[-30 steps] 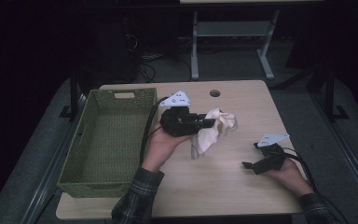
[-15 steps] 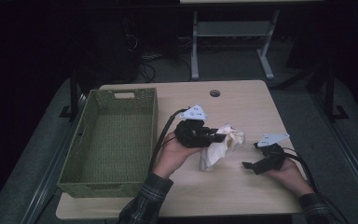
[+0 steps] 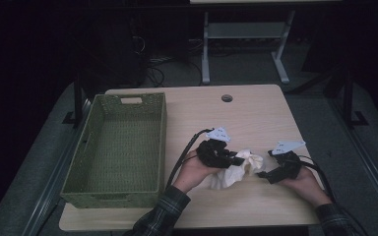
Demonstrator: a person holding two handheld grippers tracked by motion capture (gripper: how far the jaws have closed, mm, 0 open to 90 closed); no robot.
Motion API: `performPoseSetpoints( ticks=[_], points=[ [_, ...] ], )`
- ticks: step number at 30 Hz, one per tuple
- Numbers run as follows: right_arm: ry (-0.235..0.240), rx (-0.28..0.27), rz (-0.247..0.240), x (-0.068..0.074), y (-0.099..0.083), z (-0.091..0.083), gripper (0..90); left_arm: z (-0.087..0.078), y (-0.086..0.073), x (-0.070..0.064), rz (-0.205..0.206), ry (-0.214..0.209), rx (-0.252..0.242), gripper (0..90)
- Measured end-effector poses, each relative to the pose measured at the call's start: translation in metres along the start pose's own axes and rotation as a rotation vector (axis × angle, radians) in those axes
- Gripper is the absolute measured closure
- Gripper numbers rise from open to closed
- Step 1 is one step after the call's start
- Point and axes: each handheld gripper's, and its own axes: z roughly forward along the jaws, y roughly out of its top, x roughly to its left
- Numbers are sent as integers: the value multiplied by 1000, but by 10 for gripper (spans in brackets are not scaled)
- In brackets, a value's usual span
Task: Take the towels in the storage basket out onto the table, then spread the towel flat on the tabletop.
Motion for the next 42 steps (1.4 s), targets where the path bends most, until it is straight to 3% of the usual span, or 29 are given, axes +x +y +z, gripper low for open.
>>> performPoseSetpoints(
  ticks=[13, 16, 18, 21, 24, 29, 32, 37, 42],
  points=[
    [0, 1, 2, 0, 0, 0, 13, 30, -32, 30, -32, 45, 124, 714],
    [0, 0, 0, 0, 0, 0, 13, 35, -37, 34, -50, 55, 140, 660],
    [-1, 0, 0, 0, 0, 0, 13, 34, -37, 34, -63, 67, 131, 571],
    [-1, 1, 1, 0, 0, 0, 13, 26, -30, 28, -53, 86, 103, 501],
    [0, 0, 0, 0, 0, 0, 13, 11, -21, 16, -38, 88, 57, 489],
    [0, 0, 0, 0, 0, 0, 13, 0, -17, -6, -31, 62, 36, 567],
    [-2, 0, 2, 0, 0, 0, 13, 2, -24, -18, 3, 65, 60, 609],
    [-2, 0, 2, 0, 0, 0, 13, 15, -37, -19, -9, 59, 97, 619],
    [-2, 0, 3, 0, 0, 0, 13, 32, -44, -20, 25, 106, 156, 603]
  ],
)
